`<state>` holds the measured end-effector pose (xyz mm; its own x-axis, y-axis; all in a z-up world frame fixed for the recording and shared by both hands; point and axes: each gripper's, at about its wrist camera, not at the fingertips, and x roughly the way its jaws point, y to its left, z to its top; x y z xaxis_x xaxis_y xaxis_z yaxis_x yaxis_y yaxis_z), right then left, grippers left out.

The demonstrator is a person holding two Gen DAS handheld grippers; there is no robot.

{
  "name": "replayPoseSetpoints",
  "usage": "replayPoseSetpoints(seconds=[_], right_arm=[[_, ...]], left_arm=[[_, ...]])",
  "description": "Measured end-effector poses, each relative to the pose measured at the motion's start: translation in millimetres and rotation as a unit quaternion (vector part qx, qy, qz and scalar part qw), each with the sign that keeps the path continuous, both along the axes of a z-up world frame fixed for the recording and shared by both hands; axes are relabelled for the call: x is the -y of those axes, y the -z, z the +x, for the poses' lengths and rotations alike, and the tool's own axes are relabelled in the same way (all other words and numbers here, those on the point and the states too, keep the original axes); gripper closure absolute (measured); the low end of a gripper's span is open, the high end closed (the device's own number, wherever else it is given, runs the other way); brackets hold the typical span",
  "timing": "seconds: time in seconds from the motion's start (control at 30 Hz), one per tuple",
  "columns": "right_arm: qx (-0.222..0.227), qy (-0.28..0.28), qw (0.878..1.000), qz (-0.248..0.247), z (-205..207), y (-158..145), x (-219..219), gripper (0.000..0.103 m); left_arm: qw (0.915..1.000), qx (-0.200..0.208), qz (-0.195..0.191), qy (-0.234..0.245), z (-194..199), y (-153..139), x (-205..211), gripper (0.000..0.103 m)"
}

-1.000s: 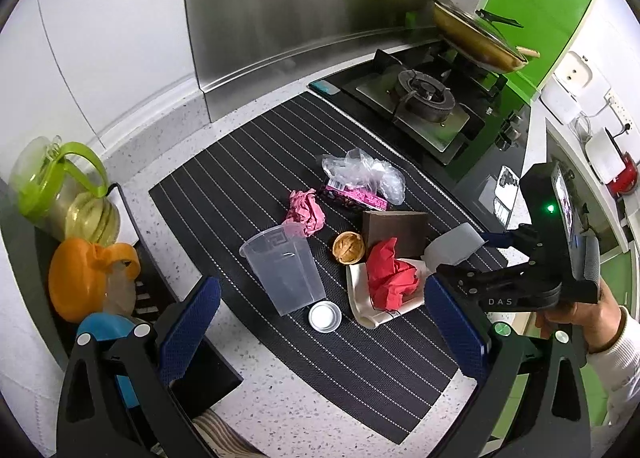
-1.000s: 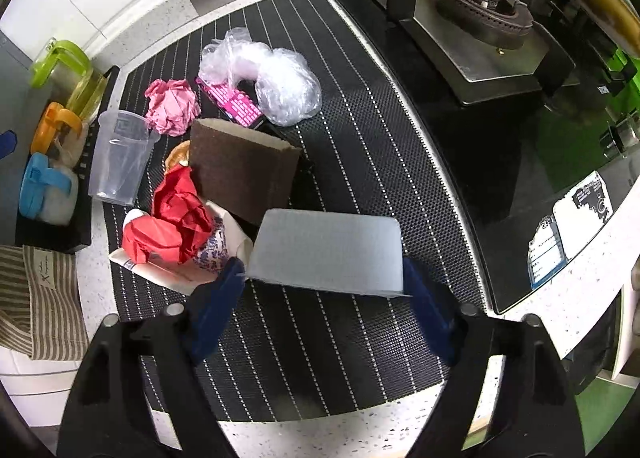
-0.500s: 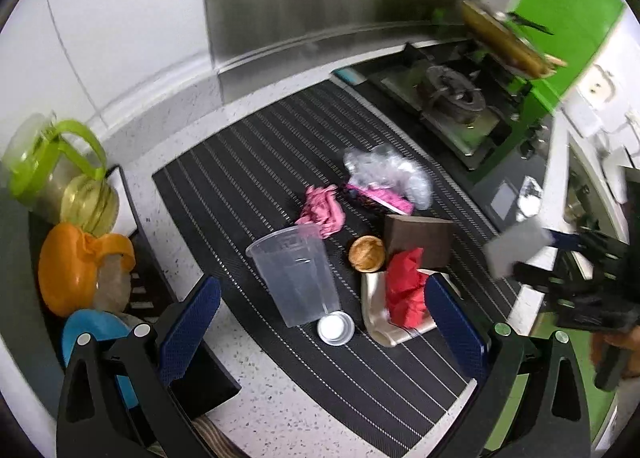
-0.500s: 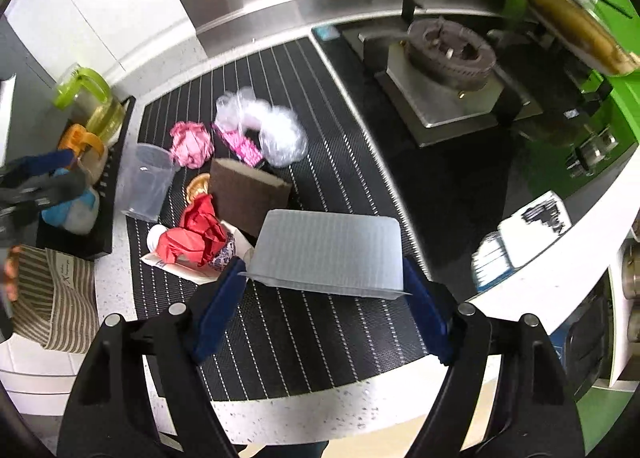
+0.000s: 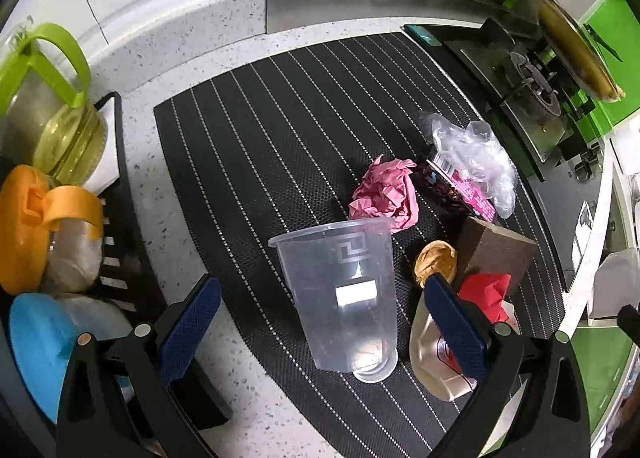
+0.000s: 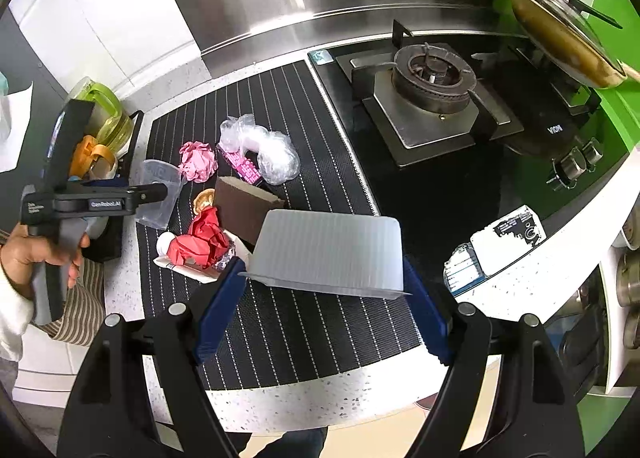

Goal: Collect trash
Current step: 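Grasp the white plastic box with the right tool while the left tool grasps the clear measuring cup, then carry the box and cup to the pink wastebasket and release both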

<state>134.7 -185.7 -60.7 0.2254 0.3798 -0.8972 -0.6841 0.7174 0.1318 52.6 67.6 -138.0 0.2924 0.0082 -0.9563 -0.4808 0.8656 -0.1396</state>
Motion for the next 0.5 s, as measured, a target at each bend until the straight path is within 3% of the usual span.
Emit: replayPoseSetpoints(seconds=[0.03,0.1,0.17,0.37,0.5], right_arm=[[0.0,0.0,1.0,0.001,0,0,0,0.026],[-0.001,0.0,1.0,0.004,1,-1,-1,0.026],[-0.001,0.0,1.0,0.006,2,-2,-2,0.026],[0.003,0.007,1.0,0.015,2,-6,-1,0.026],[0.011,0.018,0.999,0.025,0,-15,5,0.026]], left_arm=[[1.0,0.0,0.002,0.001,0,2,0,0.009],[1.0,-0.006,-0.004,0.003,1,7,-1,0.035],[0.9999,-0.014,-0.004,0.004,1,11,-1,0.048],[0.9999,0.0,0.008,0.011,1,4,2,0.048],[0.9992,0.023,0.025,0.021,-7,-20,7,0.048]])
